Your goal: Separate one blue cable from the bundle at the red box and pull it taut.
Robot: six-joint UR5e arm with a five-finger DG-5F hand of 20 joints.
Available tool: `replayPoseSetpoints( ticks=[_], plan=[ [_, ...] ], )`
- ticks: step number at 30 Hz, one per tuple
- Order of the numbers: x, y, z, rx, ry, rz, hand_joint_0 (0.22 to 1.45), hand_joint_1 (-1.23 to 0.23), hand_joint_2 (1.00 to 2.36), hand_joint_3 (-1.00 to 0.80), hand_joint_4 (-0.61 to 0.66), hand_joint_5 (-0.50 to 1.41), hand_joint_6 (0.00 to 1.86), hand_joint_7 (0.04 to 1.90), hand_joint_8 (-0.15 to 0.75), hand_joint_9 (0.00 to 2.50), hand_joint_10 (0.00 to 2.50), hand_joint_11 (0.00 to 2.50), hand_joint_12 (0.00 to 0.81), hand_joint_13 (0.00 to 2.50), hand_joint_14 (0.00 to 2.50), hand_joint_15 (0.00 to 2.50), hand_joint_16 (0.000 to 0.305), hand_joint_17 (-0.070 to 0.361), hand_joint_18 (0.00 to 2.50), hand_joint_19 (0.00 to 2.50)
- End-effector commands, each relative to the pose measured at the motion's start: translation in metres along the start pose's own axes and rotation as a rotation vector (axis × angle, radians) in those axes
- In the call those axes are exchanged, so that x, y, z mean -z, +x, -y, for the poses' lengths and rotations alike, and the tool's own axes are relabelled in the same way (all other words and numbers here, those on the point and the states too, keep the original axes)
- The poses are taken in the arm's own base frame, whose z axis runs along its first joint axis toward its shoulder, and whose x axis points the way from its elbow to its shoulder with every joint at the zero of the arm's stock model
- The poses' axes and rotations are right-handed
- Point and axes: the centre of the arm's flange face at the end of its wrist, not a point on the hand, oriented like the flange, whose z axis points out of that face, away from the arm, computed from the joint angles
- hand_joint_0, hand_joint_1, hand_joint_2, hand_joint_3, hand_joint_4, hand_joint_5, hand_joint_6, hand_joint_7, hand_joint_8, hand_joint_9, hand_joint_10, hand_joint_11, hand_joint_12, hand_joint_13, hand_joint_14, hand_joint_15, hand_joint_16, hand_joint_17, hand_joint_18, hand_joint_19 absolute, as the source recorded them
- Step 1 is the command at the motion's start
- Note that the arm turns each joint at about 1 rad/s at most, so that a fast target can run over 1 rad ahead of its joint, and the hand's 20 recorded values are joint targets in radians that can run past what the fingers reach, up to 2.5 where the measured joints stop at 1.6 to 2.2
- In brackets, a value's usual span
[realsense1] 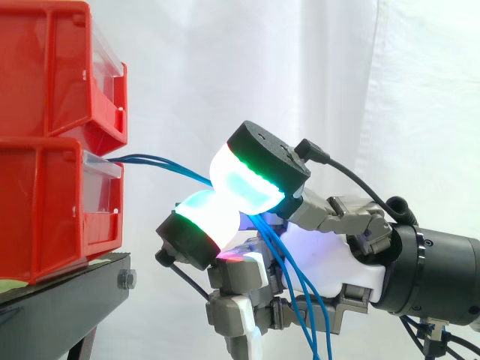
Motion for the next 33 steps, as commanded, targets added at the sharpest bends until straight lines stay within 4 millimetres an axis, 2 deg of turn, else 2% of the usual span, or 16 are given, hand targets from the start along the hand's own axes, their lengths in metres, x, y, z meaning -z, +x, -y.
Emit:
replayPoseSetpoints(
  ticks=[1, 3, 5, 8, 9, 11, 13, 17, 18, 20, 25, 30, 33],
  plan=[
    [0.0004, -0.0001, 0.0005, 0.000, 0.002, 0.000, 0.65, -0.88, 1.00, -0.50, 0.18, -0.14, 0.92, 1.24, 0.398, 1.12, 0.02, 1.08, 0.437, 1.15, 0.03, 0.82, 0.052, 0.116, 1.05, 0.75],
    [0.0001, -0.0001, 0.0002, 0.000, -0.001, 0.000, 0.55, -0.79, 1.00, -0.50, 0.21, -0.15, 0.90, 1.28, 0.407, 1.10, 0.02, 1.07, 0.460, 1.13, 0.02, 0.83, 0.056, 0.125, 1.07, 0.76],
    [0.0001, -0.0001, 0.0002, 0.000, -0.001, 0.000, 0.51, -0.71, 1.00, -0.50, 0.20, -0.15, 0.90, 1.25, 0.419, 1.09, 0.02, 1.06, 0.476, 1.14, 0.02, 0.81, 0.059, 0.132, 1.10, 0.76],
    [-0.0005, -0.0001, -0.0004, 0.003, -0.002, 0.000, 0.49, -0.56, 1.00, -0.50, 0.19, -0.15, 0.89, 1.20, 0.426, 1.08, 0.01, 1.03, 0.480, 1.14, 0.02, 0.81, 0.061, 0.137, 1.11, 0.77],
    [0.0001, -0.0001, 0.0002, 0.006, -0.001, 0.000, 0.52, -0.45, 1.00, -0.50, 0.19, -0.16, 0.88, 1.18, 0.418, 1.05, 0.02, 1.00, 0.472, 1.12, 0.02, 0.80, 0.060, 0.134, 1.10, 0.80],
    [-0.0002, -0.0002, -0.0010, 0.008, -0.002, 0.000, 0.56, -0.38, 1.00, -0.50, 0.18, -0.17, 0.87, 1.15, 0.406, 1.01, 0.02, 0.98, 0.463, 1.09, 0.02, 0.80, 0.058, 0.131, 1.08, 0.83],
    [0.0001, -0.0001, 0.0002, 0.008, -0.001, 0.000, 0.62, -0.43, 1.00, -0.46, 0.18, -0.18, 0.87, 1.15, 0.394, 0.99, 0.02, 0.97, 0.452, 1.08, 0.02, 0.80, 0.057, 0.128, 1.07, 0.84],
    [0.0001, 0.0000, 0.0002, 0.008, -0.001, -0.001, 0.61, -0.54, 1.02, -0.25, 0.18, -0.18, 0.87, 1.14, 0.401, 0.96, 0.02, 0.98, 0.459, 1.07, 0.02, 0.79, 0.057, 0.128, 1.07, 0.84],
    [0.0001, 0.0000, 0.0002, 0.008, -0.001, -0.001, 0.61, -0.65, 1.02, -0.17, 0.21, -0.19, 0.88, 1.11, 0.417, 0.94, 0.01, 0.98, 0.479, 1.08, 0.02, 0.78, 0.061, 0.138, 1.11, 0.81],
    [-0.0002, 0.0003, -0.0010, 0.006, -0.003, -0.004, 0.63, -0.72, 1.02, -0.12, 0.21, -0.20, 0.89, 1.11, 0.419, 0.93, 0.01, 0.99, 0.477, 1.06, 0.02, 0.79, 0.062, 0.139, 1.10, 0.79],
    [0.0008, -0.0007, 0.0008, 0.007, 0.005, -0.005, 0.69, -0.81, 1.02, -0.19, 0.15, -0.21, 0.91, 1.09, 0.380, 0.87, 0.01, 1.00, 0.440, 0.99, 0.02, 0.77, 0.055, 0.124, 1.04, 0.76],
    [0.0008, -0.0007, 0.0008, 0.007, 0.005, -0.005, 0.71, -0.84, 1.02, -0.25, 0.16, -0.21, 0.92, 1.02, 0.376, 0.86, 0.01, 1.00, 0.433, 0.98, 0.02, 0.76, 0.054, 0.121, 1.02, 0.74],
    [0.0006, -0.0008, -0.0004, 0.007, 0.003, -0.005, 0.67, -0.78, 1.01, -0.43, 0.19, -0.20, 0.91, 1.04, 0.386, 0.88, 0.01, 1.00, 0.433, 0.99, 0.02, 0.76, 0.053, 0.120, 1.03, 0.76]
  ],
)
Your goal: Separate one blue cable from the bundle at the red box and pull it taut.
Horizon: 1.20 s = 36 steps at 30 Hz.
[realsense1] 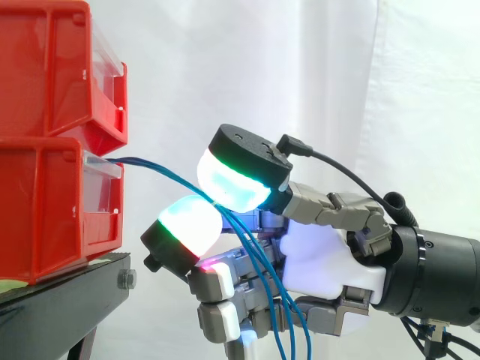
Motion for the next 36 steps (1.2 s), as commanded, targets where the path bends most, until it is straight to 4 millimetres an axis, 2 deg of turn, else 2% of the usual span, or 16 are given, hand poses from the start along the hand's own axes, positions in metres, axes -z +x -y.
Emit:
replayPoseSetpoints(
  ticks=[1, 5, 11, 14, 16, 19, 24, 36],
  plan=[
    [0.0003, -0.0001, 0.0004, 0.000, 0.002, 0.000, 0.66, -0.76, 1.00, -0.48, 0.20, -0.20, 0.91, 1.05, 0.388, 0.89, 0.01, 1.00, 0.433, 1.00, 0.02, 0.76, 0.053, 0.120, 1.03, 0.76],
    [0.0007, 0.0011, 0.0010, 0.000, 0.008, -0.002, 0.56, -0.65, 1.00, -0.50, 0.21, -0.20, 0.90, 1.04, 0.393, 0.89, 0.01, 0.98, 0.450, 1.02, 0.02, 0.76, 0.056, 0.126, 1.07, 0.78],
    [0.0020, 0.0012, 0.0024, 0.002, 0.017, -0.003, 0.50, -0.61, 1.00, -0.50, 0.23, -0.20, 0.90, 1.03, 0.417, 0.90, 0.01, 0.98, 0.475, 1.04, 0.02, 0.77, 0.060, 0.136, 1.11, 0.77],
    [0.0016, -0.0001, 0.0018, 0.003, 0.016, -0.001, 0.53, -0.66, 1.00, -0.50, 0.22, -0.20, 0.90, 1.03, 0.409, 0.90, 0.01, 0.98, 0.464, 1.03, 0.02, 0.76, 0.058, 0.131, 1.09, 0.78],
    [0.0014, -0.0001, 0.0006, 0.002, 0.014, -0.001, 0.62, -0.69, 1.00, -0.50, 0.20, -0.19, 0.89, 1.05, 0.397, 0.90, 0.01, 0.97, 0.447, 1.02, 0.02, 0.77, 0.055, 0.123, 1.07, 0.80],
    [0.0015, 0.0011, 0.0017, 0.002, 0.016, -0.003, 0.64, -0.74, 1.01, -0.32, 0.17, -0.19, 0.89, 1.09, 0.398, 0.91, 0.01, 0.98, 0.447, 1.04, 0.02, 0.77, 0.055, 0.123, 1.08, 0.79],
    [0.0020, 0.0011, 0.0013, 0.007, 0.017, -0.003, 0.67, -0.80, 1.02, -0.21, 0.13, -0.20, 0.91, 1.14, 0.394, 0.90, 0.02, 0.99, 0.447, 1.02, 0.02, 0.77, 0.054, 0.122, 1.07, 0.78],
    [0.0025, 0.0011, 0.0019, 0.007, 0.019, -0.003, 0.83, -0.91, 1.00, -0.50, 0.08, -0.19, 0.93, 1.17, 0.380, 0.97, 0.02, 1.03, 0.427, 1.04, 0.02, 0.76, 0.051, 0.115, 1.03, 0.72]
  ],
)
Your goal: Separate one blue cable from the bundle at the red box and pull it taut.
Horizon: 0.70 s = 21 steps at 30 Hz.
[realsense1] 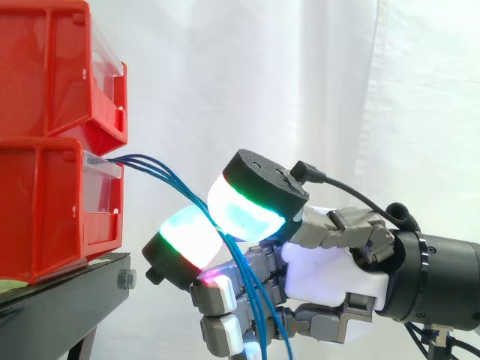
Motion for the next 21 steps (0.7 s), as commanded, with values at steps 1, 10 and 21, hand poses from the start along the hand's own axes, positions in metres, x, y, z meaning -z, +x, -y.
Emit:
replayPoseSetpoints(
  ticks=[1, 10, 21],
  plan=[
    [0.0004, -0.0012, 0.0007, 0.001, 0.001, 0.001, 0.83, -0.91, 1.00, -0.50, 0.08, -0.18, 0.93, 1.17, 0.380, 0.97, 0.02, 1.03, 0.426, 1.05, 0.02, 0.77, 0.051, 0.115, 1.03, 0.71],
    [0.0015, -0.0011, 0.0018, 0.000, 0.012, 0.001, 0.74, -0.92, 1.00, -0.50, 0.13, -0.16, 0.93, 1.21, 0.389, 1.03, 0.02, 1.05, 0.429, 1.08, 0.03, 0.77, 0.050, 0.113, 1.06, 0.70],
    [0.0013, -0.0024, 0.0005, 0.000, 0.009, 0.002, 0.57, -0.93, 1.00, -0.50, 0.15, -0.12, 0.90, 1.26, 0.402, 1.11, 0.02, 1.05, 0.431, 1.11, 0.02, 0.78, 0.051, 0.114, 1.08, 0.73]
  ],
)
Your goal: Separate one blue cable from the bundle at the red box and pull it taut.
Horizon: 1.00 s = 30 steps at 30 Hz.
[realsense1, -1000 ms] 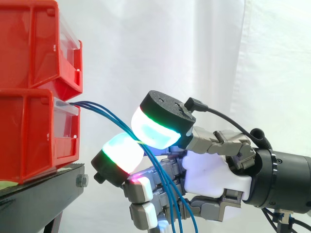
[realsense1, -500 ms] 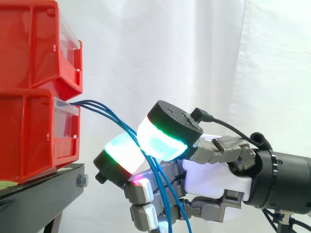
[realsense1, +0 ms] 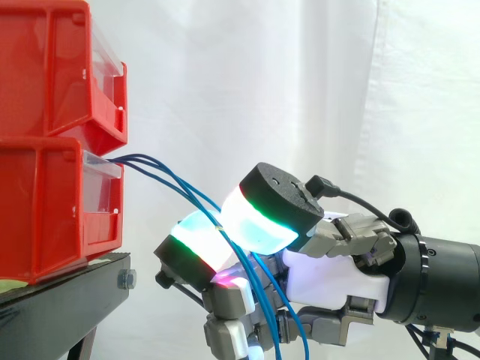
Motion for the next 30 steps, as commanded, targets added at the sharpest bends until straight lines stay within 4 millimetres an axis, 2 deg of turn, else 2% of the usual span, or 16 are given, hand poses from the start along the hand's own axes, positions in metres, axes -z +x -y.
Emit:
replayPoseSetpoints(
  ticks=[1, 7, 12, 21, 23, 24, 28, 30],
  plan=[
    [0.0001, -0.0001, 0.0002, 0.000, 0.000, 0.000, 0.56, -0.92, 1.00, -0.50, 0.15, -0.12, 0.90, 1.26, 0.405, 1.11, 0.02, 1.04, 0.429, 1.11, 0.02, 0.79, 0.051, 0.115, 1.09, 0.73],
    [-0.0003, 0.0011, -0.0010, 0.000, -0.001, -0.001, 0.54, -0.87, 1.00, -0.50, 0.13, -0.10, 0.90, 1.26, 0.410, 1.15, 0.02, 1.04, 0.437, 1.13, 0.02, 0.79, 0.052, 0.118, 1.10, 0.74],
    [0.0000, -0.0001, -0.0008, 0.000, 0.000, 0.000, 0.57, -0.76, 1.00, -0.50, 0.09, -0.10, 0.89, 1.30, 0.403, 1.18, 0.02, 1.01, 0.432, 1.15, 0.02, 0.78, 0.051, 0.114, 1.10, 0.76],
    [-0.0001, -0.0001, 0.0001, 0.001, -0.001, 0.000, 0.77, -0.96, 1.00, -0.50, 0.03, -0.14, 0.92, 1.34, 0.392, 1.11, 0.02, 1.06, 0.422, 1.13, 0.03, 0.79, 0.050, 0.113, 1.10, 0.72],
    [-0.0004, -0.0002, -0.0013, 0.001, -0.004, 0.000, 0.81, -0.96, 1.00, -0.50, 0.03, -0.15, 0.93, 1.37, 0.391, 1.11, 0.02, 1.11, 0.423, 1.15, 0.03, 0.82, 0.050, 0.111, 1.11, 0.70],
    [-0.0003, 0.0001, -0.0001, 0.001, -0.003, -0.001, 0.84, -0.96, 1.00, -0.50, 0.04, -0.16, 0.95, 1.29, 0.381, 1.11, 0.02, 1.13, 0.422, 1.16, 0.03, 0.82, 0.049, 0.111, 1.10, 0.72],
    [-0.0004, -0.0002, -0.0013, 0.006, -0.004, 0.000, 0.85, -0.95, 1.00, -0.50, 0.07, -0.17, 0.95, 1.23, 0.373, 1.11, 0.02, 1.16, 0.420, 1.16, 0.03, 0.83, 0.049, 0.109, 1.10, 0.73],
    [-0.0003, 0.0000, -0.0011, 0.012, -0.003, -0.001, 0.81, -0.96, 1.00, -0.50, 0.10, -0.17, 0.95, 1.15, 0.373, 1.11, 0.01, 1.19, 0.418, 1.17, 0.03, 0.84, 0.049, 0.110, 1.14, 0.72]
  ],
)
